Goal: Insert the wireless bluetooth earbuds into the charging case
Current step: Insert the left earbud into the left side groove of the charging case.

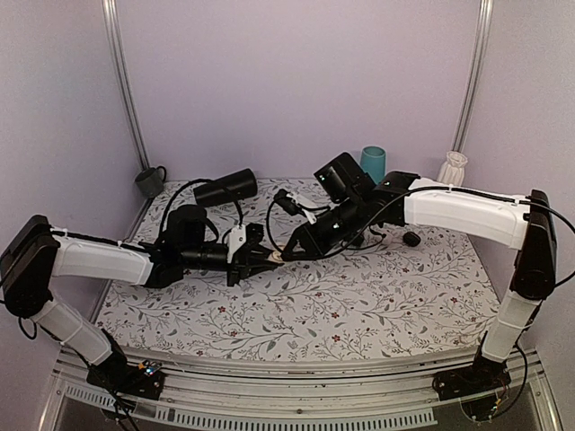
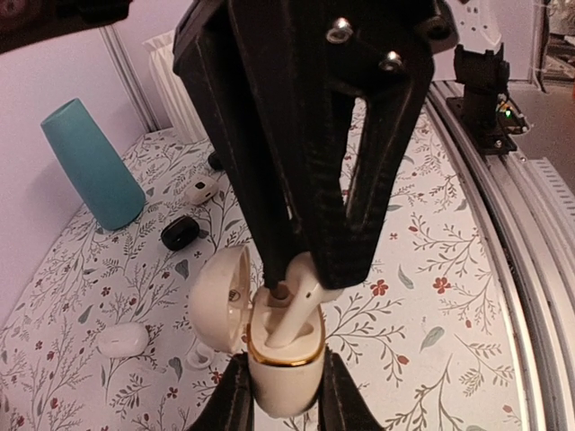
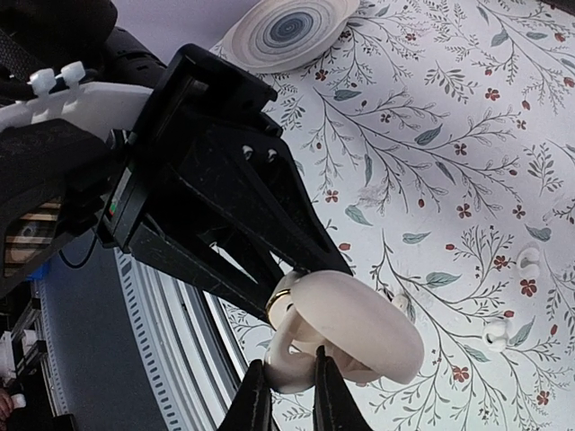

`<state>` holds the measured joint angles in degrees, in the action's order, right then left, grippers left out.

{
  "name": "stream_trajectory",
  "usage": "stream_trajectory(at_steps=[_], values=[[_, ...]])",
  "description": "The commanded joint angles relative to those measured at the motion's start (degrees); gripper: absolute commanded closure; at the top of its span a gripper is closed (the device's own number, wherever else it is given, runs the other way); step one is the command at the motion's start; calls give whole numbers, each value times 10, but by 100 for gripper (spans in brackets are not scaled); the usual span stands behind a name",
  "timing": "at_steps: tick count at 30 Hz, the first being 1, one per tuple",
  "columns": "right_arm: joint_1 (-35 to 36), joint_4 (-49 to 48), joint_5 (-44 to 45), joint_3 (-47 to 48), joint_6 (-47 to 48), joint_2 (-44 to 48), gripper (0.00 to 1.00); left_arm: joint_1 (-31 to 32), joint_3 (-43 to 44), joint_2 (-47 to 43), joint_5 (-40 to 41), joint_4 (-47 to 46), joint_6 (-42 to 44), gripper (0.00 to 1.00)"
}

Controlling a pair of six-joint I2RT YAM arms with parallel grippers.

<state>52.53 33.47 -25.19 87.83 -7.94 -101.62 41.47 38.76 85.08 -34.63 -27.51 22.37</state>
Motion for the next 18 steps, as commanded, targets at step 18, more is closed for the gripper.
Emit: stream_trajectory(at_steps=[18], values=[[-18, 45, -46, 55, -72, -62, 85, 42, -6, -29, 27, -37, 18, 100]])
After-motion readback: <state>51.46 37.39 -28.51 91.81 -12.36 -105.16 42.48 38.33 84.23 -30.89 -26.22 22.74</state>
